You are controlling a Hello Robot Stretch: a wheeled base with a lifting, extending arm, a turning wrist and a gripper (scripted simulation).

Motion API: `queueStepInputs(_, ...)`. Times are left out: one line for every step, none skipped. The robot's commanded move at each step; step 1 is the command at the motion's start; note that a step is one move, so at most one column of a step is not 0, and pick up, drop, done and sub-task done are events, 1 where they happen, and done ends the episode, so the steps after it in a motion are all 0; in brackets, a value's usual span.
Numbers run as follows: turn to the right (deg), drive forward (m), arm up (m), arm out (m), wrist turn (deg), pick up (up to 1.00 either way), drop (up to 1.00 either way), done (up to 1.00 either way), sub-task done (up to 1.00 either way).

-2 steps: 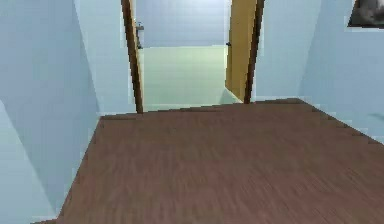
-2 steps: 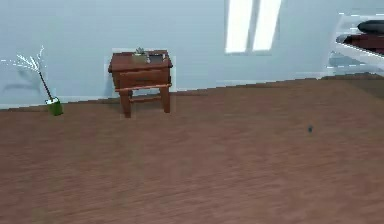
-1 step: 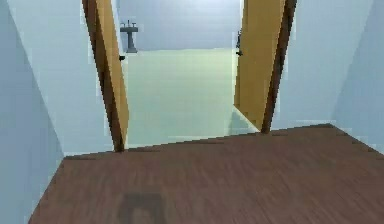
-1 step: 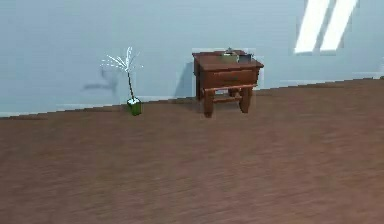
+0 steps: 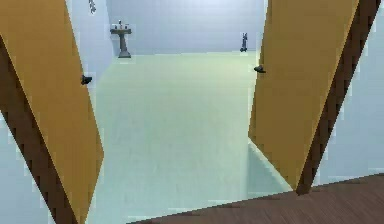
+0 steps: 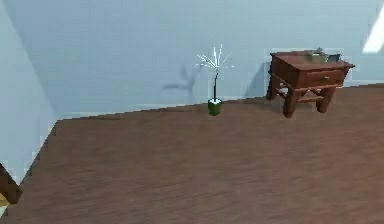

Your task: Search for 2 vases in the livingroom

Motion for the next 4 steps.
queueStepInputs(0.0, 1.0, 0.0, 0.0, 0.0, 0.0, 0.0, 0.0, 0.0)
queueStepInputs(0.0, 1.0, 0.0, 0.0, 0.0, 0.0, 0.0, 0.0, 0.0)
queueStepInputs(-3.0, 0.0, 0.0, 0.0, 0.0, 0.0, 0.0, 0.0, 0.0)
queueStepInputs(0.0, 0.2, 0.0, 0.0, 0.0, 0.0, 0.0, 0.0, 0.0)
